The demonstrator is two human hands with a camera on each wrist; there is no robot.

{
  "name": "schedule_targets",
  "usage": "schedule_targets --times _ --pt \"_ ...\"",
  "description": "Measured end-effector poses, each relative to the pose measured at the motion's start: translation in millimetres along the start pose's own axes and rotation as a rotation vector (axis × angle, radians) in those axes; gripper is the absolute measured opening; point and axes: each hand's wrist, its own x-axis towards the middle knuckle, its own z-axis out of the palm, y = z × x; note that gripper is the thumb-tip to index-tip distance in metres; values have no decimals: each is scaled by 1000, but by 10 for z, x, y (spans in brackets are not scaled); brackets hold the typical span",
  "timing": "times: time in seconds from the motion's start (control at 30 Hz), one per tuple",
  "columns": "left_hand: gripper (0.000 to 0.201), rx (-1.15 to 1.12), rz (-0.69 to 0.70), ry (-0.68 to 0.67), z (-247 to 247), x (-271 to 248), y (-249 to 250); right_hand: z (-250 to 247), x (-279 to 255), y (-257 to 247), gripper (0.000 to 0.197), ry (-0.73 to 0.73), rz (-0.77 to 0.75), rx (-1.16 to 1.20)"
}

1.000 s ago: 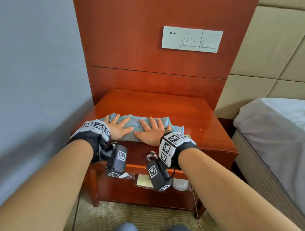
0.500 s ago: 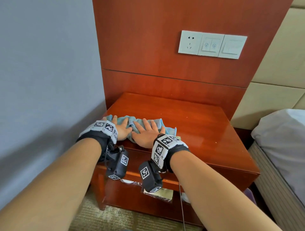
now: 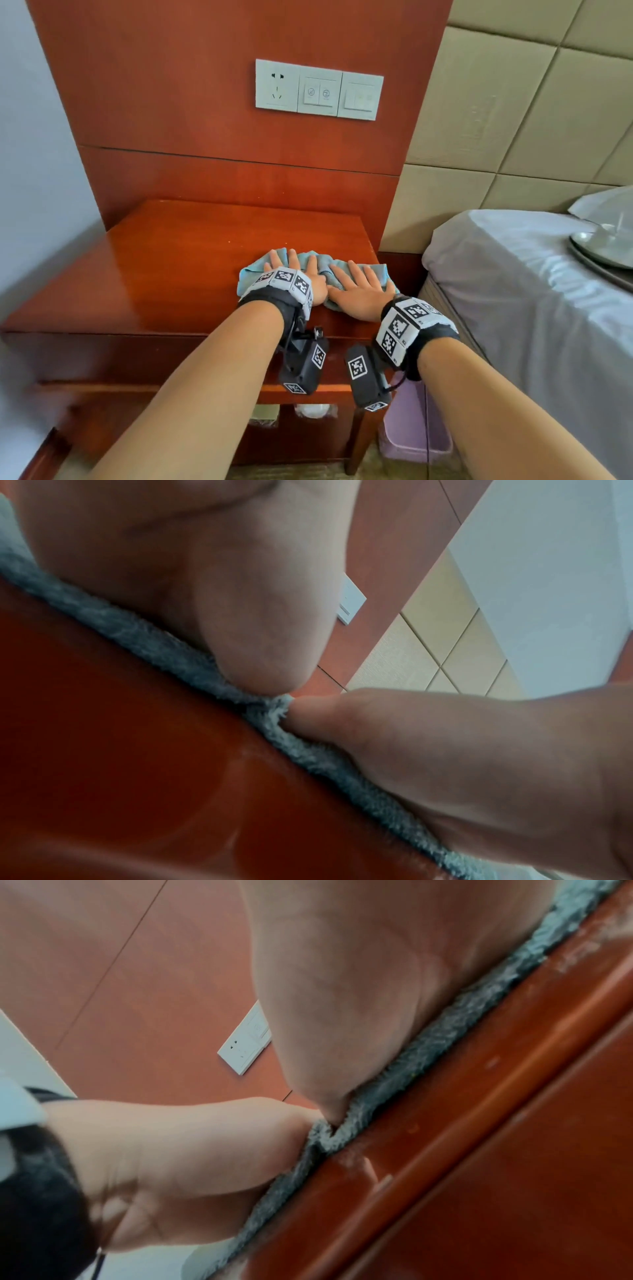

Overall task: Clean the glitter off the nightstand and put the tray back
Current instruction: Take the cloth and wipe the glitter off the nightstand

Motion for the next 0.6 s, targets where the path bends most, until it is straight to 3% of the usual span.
schedule_targets --times 0.6 --pt "57 -64 68 -66 -16 94 -52 -99 67 -14 63 -34 78 116"
